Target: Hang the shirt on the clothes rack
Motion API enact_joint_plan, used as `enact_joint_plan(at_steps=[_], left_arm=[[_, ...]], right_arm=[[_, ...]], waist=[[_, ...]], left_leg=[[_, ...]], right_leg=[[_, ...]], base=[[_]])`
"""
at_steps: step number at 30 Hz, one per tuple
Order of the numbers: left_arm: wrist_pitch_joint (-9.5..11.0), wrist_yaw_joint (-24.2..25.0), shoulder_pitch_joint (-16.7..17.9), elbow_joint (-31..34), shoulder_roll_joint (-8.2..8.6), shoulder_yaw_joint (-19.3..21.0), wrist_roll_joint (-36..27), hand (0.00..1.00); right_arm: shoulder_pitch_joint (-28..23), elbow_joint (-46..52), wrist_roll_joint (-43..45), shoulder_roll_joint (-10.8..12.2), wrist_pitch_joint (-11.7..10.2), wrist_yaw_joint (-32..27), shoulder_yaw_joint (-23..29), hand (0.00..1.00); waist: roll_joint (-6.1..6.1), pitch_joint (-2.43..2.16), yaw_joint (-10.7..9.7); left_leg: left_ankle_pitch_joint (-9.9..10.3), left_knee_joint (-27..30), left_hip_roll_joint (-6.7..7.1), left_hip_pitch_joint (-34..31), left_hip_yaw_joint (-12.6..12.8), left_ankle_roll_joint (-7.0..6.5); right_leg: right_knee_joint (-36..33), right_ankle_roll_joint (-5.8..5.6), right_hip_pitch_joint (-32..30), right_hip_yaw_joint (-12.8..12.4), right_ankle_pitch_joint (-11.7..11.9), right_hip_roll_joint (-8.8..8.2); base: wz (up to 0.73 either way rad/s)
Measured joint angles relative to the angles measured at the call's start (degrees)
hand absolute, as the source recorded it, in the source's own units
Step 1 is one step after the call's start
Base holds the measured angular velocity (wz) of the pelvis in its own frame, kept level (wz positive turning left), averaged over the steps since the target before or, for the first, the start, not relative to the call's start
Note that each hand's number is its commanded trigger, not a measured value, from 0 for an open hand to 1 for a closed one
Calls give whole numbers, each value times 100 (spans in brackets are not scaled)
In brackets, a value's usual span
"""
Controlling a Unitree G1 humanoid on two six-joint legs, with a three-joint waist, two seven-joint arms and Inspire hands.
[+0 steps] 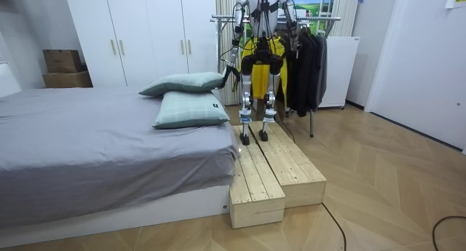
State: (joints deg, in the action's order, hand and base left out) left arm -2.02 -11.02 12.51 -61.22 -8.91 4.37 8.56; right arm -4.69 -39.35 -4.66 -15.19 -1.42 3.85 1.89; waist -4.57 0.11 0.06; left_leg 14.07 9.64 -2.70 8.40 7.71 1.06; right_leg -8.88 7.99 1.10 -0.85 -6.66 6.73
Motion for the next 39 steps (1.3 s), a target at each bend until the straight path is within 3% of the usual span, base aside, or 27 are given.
enact_joint_plan(at_steps=[9,12,24,35,39], left_arm=[[61,6,4,10,67,-15,-18,0],[139,5,3,-30,71,-17,-16,0],[289,4,4,-199,133,9,-15,0],[279,64,-21,-411,187,158,-154,0],[221,162,-17,-439,184,157,-224,0]], right_arm=[[-7,-856,-26,249,-66,2,-17,0],[-10,-1241,-56,323,-180,19,-63,0],[-116,-2840,-91,618,-280,153,-57,0],[-350,-3631,-2005,716,-217,575,-51,0],[-422,-3649,-2229,730,-195,640,-52,0]], waist=[[146,8,1],[168,11,8],[241,24,6],[275,12,-58],[301,-4,-144]], left_leg=[[0,-3,0,7,-16,0],[0,-3,-1,8,-23,0],[1,-15,1,-11,-32,-1],[3,-15,10,34,-155,-3],[3,-13,20,4,-175,-3]], right_leg=[[-15,3,8,-13,8,1],[-1,4,15,-10,8,2],[14,3,-4,-19,7,7],[32,2,76,29,-30,-2],[12,-10,29,29,-61,-9]], base=[[-1],[0],[0],[4],[3]])
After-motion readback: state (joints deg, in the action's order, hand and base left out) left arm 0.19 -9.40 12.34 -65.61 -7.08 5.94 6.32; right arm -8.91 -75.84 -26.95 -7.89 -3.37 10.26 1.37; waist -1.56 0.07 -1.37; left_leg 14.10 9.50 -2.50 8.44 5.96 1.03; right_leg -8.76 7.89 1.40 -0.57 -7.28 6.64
